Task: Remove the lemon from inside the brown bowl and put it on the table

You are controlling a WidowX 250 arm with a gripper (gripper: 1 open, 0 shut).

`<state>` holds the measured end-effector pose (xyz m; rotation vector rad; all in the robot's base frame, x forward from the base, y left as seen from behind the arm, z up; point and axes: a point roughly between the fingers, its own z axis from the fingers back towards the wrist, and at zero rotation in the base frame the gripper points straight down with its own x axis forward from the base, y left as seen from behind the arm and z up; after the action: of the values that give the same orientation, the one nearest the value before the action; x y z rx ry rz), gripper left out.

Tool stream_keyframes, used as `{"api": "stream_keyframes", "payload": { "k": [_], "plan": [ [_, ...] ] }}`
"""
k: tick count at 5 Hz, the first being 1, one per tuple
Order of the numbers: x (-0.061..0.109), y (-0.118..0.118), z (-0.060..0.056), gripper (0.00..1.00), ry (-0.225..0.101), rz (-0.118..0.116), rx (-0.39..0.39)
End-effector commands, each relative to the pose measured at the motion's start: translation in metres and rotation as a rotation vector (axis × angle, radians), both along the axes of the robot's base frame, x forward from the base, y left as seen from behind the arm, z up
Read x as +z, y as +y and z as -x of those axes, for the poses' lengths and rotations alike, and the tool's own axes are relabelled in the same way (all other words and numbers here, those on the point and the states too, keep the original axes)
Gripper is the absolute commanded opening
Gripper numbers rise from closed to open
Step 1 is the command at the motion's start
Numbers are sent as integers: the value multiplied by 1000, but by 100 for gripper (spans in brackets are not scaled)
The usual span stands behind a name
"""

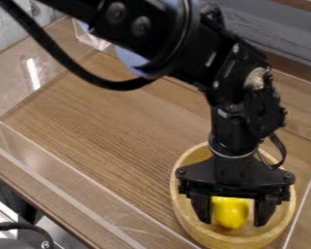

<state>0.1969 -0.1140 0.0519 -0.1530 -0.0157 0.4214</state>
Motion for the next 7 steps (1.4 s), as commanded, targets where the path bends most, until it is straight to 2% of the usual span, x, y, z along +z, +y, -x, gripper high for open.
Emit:
{"api": "stream_keyframes", "payload": {
  "k": [1,7],
  "plan": [
    [12,-2,-13,100,-46,20,16],
    [15,-1,-13,100,-51,14,38]
  ]
}}
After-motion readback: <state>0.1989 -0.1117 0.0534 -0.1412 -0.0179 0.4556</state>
